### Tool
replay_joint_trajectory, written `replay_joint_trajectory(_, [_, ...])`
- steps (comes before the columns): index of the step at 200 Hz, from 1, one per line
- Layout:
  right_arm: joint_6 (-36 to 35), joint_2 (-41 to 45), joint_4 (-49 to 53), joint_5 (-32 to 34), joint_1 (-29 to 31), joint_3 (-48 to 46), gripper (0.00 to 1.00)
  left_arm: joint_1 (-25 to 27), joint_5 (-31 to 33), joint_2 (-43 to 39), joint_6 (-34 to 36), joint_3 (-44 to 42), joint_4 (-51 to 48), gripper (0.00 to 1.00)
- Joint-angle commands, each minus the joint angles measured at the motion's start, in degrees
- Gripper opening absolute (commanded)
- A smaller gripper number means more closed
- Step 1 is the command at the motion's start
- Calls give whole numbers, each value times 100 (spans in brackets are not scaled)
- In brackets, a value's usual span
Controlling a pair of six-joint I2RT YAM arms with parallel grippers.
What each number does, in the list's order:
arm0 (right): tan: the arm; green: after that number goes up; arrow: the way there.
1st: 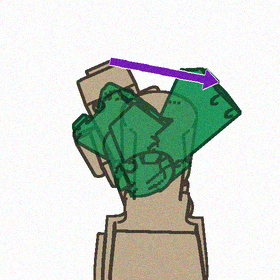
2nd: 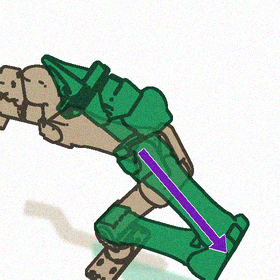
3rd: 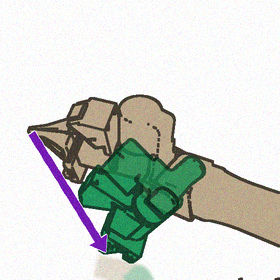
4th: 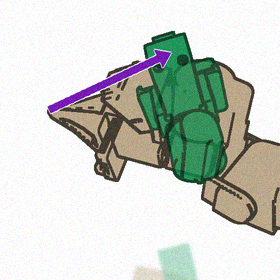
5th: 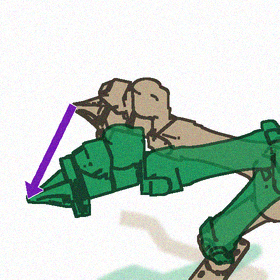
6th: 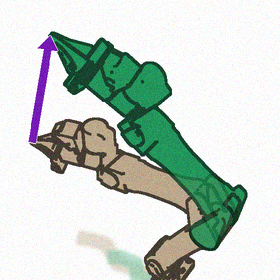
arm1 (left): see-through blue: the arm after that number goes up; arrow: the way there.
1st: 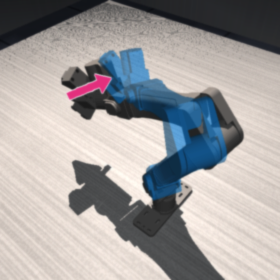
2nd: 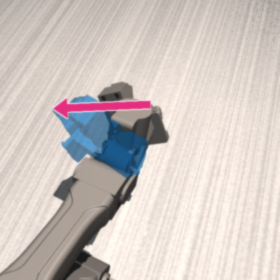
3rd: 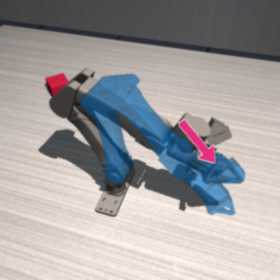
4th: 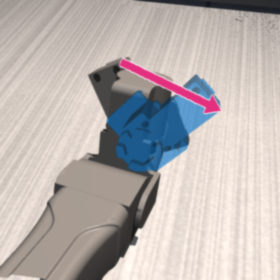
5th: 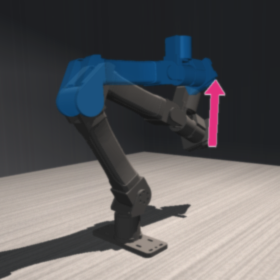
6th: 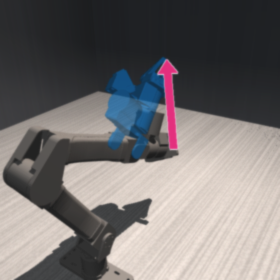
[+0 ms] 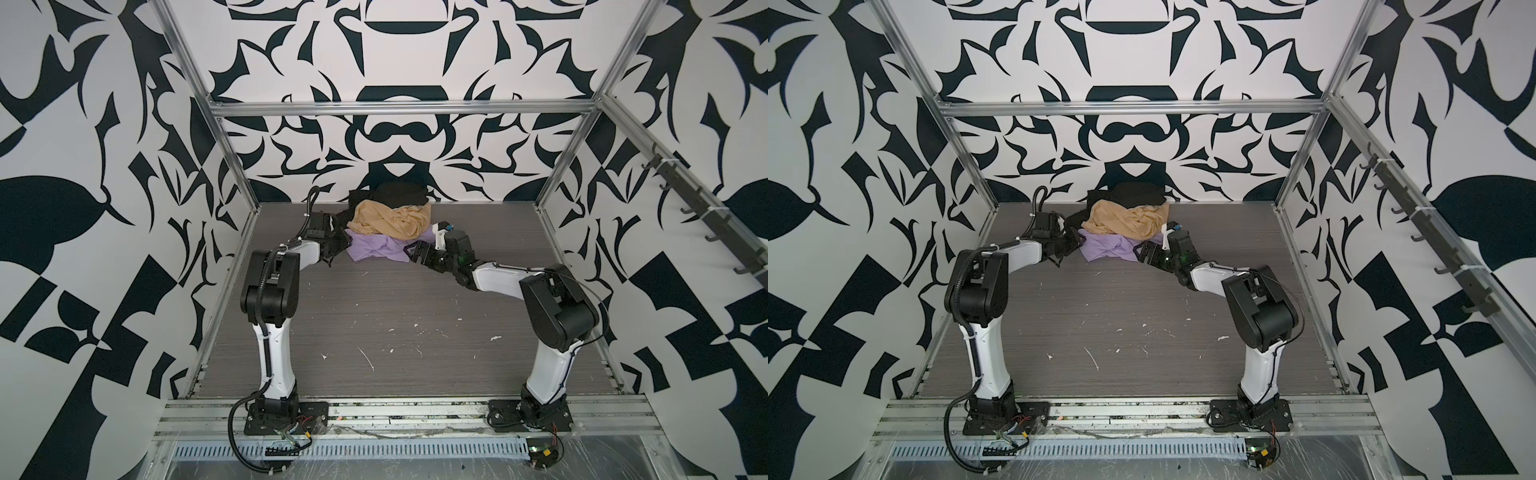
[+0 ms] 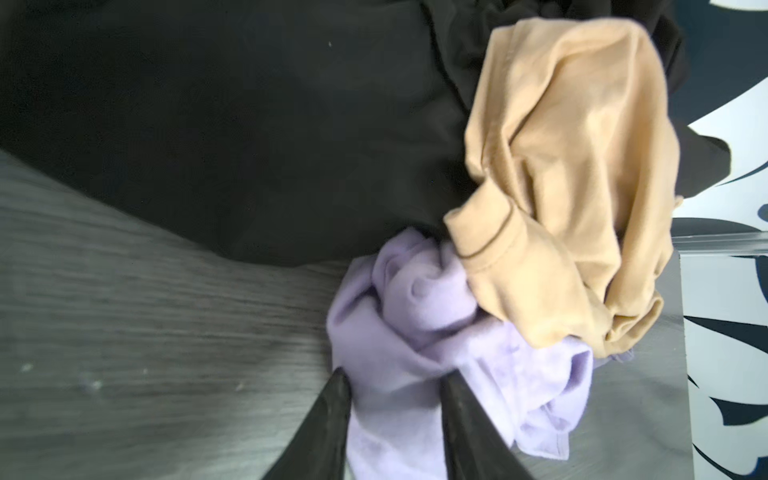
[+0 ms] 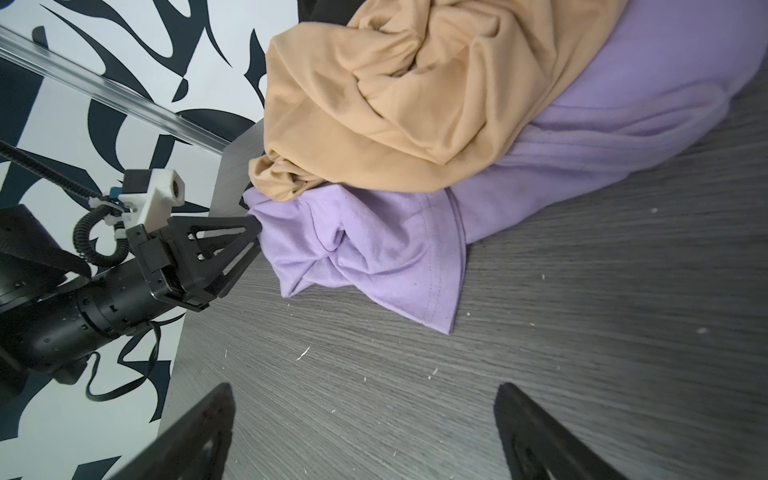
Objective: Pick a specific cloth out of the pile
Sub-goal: 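Close the left gripper on the lavender shirt while the right gripper approaches it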
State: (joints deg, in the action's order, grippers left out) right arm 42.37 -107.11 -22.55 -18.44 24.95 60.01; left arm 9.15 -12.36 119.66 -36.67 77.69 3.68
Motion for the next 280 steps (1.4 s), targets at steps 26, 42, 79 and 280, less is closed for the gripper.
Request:
replay_joint_trajectory(26, [39, 41, -154, -33, 71, 204, 99, 17, 92, -55, 1, 119, 27, 26])
replay_joint_trajectory(42, [50, 58, -154, -20, 76, 196, 99, 18, 83, -130, 11, 97, 25, 21])
replay_joint_trajectory(79, [49, 120, -136, 28, 107, 169, 99, 18, 17, -250, -33, 59, 27, 10])
replay_joint_trajectory(280, [-123, 616, 77, 213, 161, 184, 99, 149, -637, -1145, -469, 351, -54, 1])
